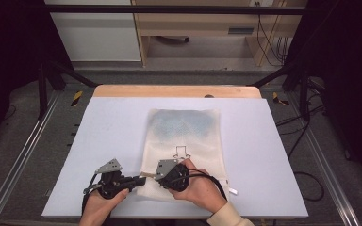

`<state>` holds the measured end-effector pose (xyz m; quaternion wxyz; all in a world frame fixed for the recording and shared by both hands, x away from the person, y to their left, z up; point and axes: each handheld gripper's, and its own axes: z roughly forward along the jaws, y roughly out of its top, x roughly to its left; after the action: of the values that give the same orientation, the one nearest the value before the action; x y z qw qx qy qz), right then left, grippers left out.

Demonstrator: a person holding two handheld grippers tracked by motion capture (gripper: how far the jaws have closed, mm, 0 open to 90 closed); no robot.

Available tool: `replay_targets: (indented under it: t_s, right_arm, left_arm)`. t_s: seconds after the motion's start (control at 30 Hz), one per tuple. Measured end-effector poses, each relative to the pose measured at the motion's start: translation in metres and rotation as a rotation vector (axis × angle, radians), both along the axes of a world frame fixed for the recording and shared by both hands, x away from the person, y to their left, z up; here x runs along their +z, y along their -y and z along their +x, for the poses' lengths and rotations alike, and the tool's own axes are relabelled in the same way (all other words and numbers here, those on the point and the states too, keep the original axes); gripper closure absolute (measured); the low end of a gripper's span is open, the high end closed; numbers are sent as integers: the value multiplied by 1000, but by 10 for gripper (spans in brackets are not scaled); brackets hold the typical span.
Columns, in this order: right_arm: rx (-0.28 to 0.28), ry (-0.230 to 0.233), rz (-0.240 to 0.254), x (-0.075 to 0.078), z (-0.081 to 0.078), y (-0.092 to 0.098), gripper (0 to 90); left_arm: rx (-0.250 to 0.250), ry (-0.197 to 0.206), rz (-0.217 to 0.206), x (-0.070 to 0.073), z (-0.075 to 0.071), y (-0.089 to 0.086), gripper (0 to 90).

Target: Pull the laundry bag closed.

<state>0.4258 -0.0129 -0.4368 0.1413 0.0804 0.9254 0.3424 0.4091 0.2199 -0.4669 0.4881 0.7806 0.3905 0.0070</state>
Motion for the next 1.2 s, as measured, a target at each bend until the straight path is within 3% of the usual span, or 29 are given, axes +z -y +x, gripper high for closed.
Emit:
replay_targets:
  t_s: [0.53,1.2]
  right_arm:
    - [-40,-9,-3,-2,-1,26,819]
    - [-69,-20,7,-3,-3,44,819]
  left_arm:
    - [6,1,-16,1,1,-4,850]
    - [2,-4,-10,0,1,-3,850]
